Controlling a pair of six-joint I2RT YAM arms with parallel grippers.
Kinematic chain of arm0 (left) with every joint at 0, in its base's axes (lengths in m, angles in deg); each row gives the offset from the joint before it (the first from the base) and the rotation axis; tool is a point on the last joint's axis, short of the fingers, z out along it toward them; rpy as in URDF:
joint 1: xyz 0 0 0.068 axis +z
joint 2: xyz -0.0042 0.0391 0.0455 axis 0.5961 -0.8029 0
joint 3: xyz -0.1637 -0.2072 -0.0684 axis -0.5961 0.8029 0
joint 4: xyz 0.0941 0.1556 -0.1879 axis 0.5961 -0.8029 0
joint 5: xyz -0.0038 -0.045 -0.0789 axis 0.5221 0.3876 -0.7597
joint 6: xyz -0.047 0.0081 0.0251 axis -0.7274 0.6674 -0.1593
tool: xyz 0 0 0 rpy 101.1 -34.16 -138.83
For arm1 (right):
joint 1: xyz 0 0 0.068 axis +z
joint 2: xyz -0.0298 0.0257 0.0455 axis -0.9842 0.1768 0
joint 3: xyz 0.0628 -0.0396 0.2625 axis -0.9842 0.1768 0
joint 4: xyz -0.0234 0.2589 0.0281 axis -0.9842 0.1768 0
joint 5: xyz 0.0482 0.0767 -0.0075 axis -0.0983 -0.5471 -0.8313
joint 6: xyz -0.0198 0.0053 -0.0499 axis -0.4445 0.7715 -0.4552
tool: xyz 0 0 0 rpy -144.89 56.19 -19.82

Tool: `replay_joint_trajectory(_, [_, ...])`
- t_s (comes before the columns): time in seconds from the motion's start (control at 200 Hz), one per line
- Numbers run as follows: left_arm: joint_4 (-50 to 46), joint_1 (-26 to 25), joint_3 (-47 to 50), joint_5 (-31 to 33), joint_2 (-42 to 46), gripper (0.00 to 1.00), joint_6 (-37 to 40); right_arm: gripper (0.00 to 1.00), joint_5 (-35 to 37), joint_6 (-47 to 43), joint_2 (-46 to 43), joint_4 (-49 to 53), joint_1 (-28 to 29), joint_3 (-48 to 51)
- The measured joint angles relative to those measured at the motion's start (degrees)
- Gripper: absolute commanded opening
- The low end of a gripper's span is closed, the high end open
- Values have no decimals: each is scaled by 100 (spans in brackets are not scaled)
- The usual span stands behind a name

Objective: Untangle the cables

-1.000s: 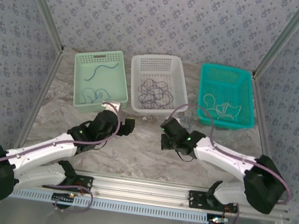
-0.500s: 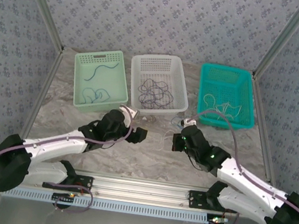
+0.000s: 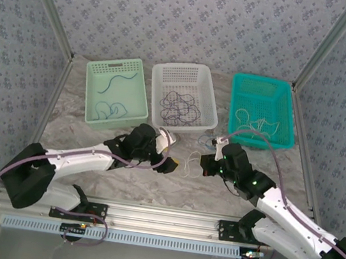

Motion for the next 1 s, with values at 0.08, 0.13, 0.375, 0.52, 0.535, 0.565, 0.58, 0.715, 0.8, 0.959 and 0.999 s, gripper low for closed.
replay_joint_trajectory(0.08, [-11, -20, -127, -127, -179, 76, 140, 0, -186, -46, -11, 0, -22, 2])
replay_joint_trajectory(0.13, [-2, -31, -184, -210, -260, 76, 195, 0, -260, -68, -11, 0, -39, 4])
replay_joint_trajectory(0.375, [0, -35, -374, -643, -520, 68, 389, 0, -494, -116, -57, 0, -173, 13])
replay_joint_trajectory(0.52, [33, -35, -378, -951, -568, 52, 404, 0, -619, -114, -153, -22, -289, 24])
replay_joint_trajectory(0.535, [37, -35, -378, -979, -577, 50, 361, 0, -632, -114, -164, -24, -302, 26])
replay_joint_trajectory(0.565, [57, -42, -378, -1038, -595, 50, 354, 0, -660, -114, -184, -46, -321, 35])
replay_joint_trajectory(0.58, [63, -46, -378, -1067, -603, 50, 378, 0, -680, -114, -197, -50, -339, 37])
replay_joint_trajectory(0.715, [166, -94, -385, -1257, -710, 53, 326, 0, -789, -98, -326, -92, -494, 68])
replay_joint_trajectory(0.8, [186, -129, -391, -1327, -761, 48, 308, 0, -879, -76, -404, -122, -605, 111])
replay_joint_trajectory(0.959, [227, -186, -461, -1355, -820, 23, 254, 0, -992, -17, -450, -164, -678, 160])
replay_joint_trajectory(0.999, [260, -205, -463, -1351, -820, 20, 236, 0, -1010, -2, -450, -173, -682, 170])
